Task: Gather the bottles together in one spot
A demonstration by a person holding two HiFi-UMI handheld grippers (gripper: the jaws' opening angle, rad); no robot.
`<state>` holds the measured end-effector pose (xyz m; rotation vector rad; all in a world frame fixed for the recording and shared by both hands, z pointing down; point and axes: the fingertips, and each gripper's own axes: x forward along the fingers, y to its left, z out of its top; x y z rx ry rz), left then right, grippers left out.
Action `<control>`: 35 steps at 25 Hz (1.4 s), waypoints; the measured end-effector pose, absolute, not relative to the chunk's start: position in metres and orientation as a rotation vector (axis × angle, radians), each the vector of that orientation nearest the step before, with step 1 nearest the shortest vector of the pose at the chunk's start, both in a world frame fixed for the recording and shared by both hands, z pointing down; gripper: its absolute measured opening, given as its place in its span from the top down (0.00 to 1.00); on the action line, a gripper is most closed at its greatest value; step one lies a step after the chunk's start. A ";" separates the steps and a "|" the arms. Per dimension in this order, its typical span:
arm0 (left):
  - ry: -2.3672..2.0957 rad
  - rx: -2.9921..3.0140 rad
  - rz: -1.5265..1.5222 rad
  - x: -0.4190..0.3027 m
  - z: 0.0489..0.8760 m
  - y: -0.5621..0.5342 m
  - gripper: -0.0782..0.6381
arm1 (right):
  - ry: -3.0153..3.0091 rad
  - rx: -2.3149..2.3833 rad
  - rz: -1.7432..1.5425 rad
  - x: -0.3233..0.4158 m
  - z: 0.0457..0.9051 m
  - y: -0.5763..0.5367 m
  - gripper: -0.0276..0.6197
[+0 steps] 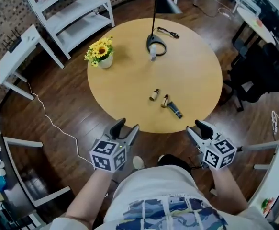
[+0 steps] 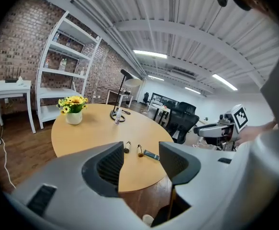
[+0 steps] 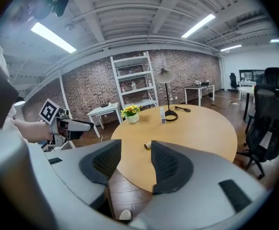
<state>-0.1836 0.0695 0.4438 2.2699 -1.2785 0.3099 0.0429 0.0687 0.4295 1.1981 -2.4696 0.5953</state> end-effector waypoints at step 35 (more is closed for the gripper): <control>-1.245 2.070 0.406 -0.104 0.468 0.152 0.58 | -2.397 1.052 0.619 0.120 0.485 0.101 0.61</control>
